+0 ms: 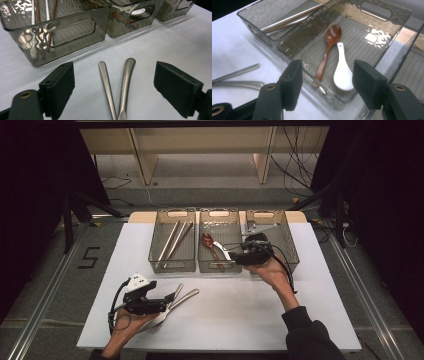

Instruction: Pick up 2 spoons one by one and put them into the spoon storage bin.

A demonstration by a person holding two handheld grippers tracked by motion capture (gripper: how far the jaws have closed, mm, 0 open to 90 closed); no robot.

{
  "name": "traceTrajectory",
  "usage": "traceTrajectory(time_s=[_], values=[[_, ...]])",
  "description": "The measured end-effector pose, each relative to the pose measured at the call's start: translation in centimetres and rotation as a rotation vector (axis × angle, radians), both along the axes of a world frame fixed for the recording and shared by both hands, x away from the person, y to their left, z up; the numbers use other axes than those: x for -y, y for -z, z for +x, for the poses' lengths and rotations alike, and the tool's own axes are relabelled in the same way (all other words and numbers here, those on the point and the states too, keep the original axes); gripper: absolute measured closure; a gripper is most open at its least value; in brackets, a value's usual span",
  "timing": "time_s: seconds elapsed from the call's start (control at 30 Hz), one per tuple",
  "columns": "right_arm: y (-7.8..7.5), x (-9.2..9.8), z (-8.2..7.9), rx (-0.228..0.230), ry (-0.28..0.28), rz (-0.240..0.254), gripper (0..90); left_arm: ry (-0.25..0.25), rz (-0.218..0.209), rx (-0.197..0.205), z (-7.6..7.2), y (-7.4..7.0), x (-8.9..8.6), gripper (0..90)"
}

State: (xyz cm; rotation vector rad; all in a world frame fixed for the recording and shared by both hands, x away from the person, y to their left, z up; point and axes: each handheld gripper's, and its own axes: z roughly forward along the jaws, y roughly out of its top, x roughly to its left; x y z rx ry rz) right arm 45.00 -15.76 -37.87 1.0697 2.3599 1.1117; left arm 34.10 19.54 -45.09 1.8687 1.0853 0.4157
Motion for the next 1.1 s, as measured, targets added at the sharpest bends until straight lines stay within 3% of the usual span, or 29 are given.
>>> traceTrajectory(time_s=[0.53, 1.1], values=[[1.5, 2.2, -3.9, -0.004, -0.023, 0.078, 36.6, 0.014, 0.03, -0.048, 0.4, 0.0, 0.2, 16.6], [3.1, 3.8, -6.5, -0.021, -0.024, 0.111, 33.0, 0.047, 0.146, -0.137, 1.4, -0.4, 1.1, 16.6]])
